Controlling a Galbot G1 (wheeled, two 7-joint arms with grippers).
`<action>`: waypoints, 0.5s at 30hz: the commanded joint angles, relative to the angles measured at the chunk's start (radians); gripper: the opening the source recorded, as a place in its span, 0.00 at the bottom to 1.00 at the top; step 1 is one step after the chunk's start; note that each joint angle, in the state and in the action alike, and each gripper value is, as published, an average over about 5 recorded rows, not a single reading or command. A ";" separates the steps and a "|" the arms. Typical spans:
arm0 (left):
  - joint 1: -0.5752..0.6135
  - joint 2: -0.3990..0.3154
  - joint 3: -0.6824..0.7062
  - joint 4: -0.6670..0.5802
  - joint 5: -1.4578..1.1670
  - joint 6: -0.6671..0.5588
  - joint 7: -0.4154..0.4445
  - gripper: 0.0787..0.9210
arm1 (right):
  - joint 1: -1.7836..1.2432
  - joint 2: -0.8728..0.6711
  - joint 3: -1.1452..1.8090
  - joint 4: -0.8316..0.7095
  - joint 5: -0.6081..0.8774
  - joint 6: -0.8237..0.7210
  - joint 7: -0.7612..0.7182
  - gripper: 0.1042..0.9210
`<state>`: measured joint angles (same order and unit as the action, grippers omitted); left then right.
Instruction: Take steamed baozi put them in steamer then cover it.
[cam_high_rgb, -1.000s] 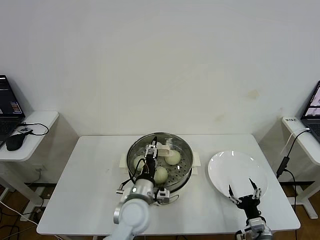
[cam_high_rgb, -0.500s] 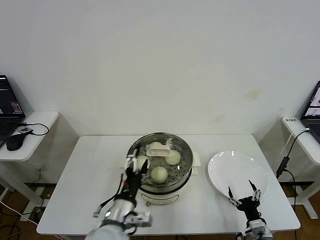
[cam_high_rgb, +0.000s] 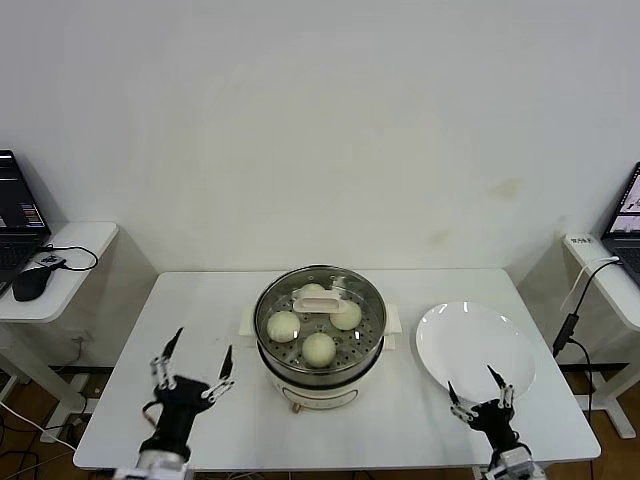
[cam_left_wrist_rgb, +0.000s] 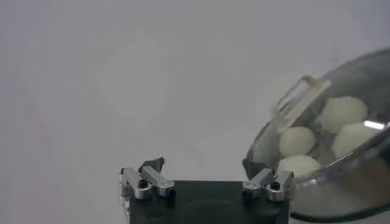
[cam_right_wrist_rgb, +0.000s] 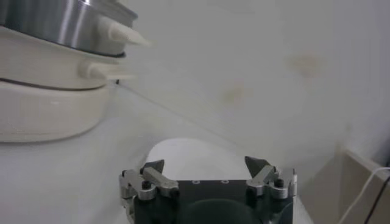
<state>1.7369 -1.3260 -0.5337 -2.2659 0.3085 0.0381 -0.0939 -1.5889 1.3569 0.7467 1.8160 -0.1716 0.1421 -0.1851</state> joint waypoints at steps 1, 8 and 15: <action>0.164 -0.047 -0.125 0.062 -0.563 -0.157 -0.082 0.88 | -0.078 -0.067 -0.015 0.048 0.095 -0.009 -0.013 0.88; 0.173 -0.050 -0.144 0.135 -0.557 -0.165 -0.054 0.88 | -0.079 -0.054 -0.022 0.050 0.077 0.001 -0.013 0.88; 0.185 -0.056 -0.133 0.161 -0.527 -0.189 -0.038 0.88 | -0.094 -0.053 -0.026 0.071 0.102 -0.013 -0.024 0.88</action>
<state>1.8746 -1.3713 -0.6340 -2.1665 -0.1088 -0.0971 -0.1315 -1.6523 1.3205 0.7272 1.8595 -0.1094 0.1429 -0.1969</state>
